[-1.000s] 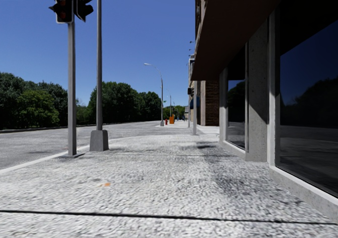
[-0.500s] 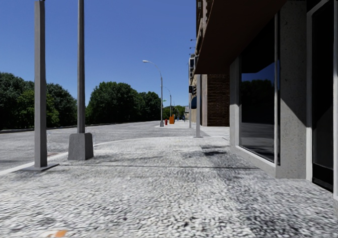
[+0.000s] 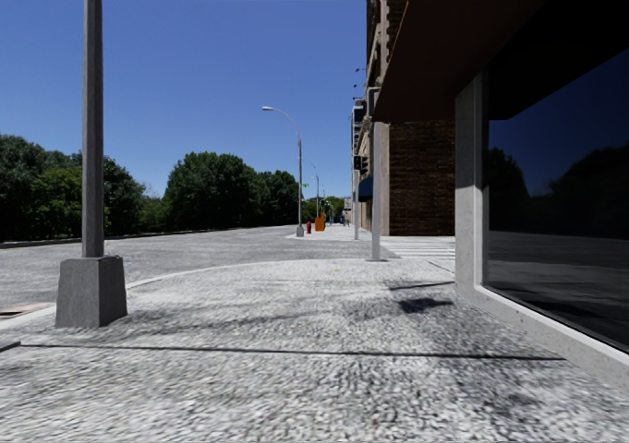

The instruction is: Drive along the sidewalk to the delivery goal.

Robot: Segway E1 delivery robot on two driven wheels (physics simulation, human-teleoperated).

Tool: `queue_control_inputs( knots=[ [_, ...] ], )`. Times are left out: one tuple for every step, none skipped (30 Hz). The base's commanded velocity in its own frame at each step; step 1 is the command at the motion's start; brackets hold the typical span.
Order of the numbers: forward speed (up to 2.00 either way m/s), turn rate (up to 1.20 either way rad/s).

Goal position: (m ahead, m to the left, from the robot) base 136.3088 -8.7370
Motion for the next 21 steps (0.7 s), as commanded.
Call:
queue_control_inputs(
  knots=[
    [2.0,-0.39],
    [2.0,-0.45],
    [2.0,-0.47],
    [2.0,-0.47],
    [2.0,-0.48],
    [2.0,-0.48],
    [2.0,-0.48],
    [2.0,-0.48],
    [2.0,-0.48],
    [2.0,-0.48],
    [2.0,-0.4],
    [2.0,-0.4],
    [2.0,0.0],
    [2.0,0.0],
    [2.0,0.0],
    [2.0,0.0],
    [2.0,0.0],
    [2.0,0.0],
    [2.0,0.0],
    [2.0,0.0],
    [2.0,0.0]
  ],
)
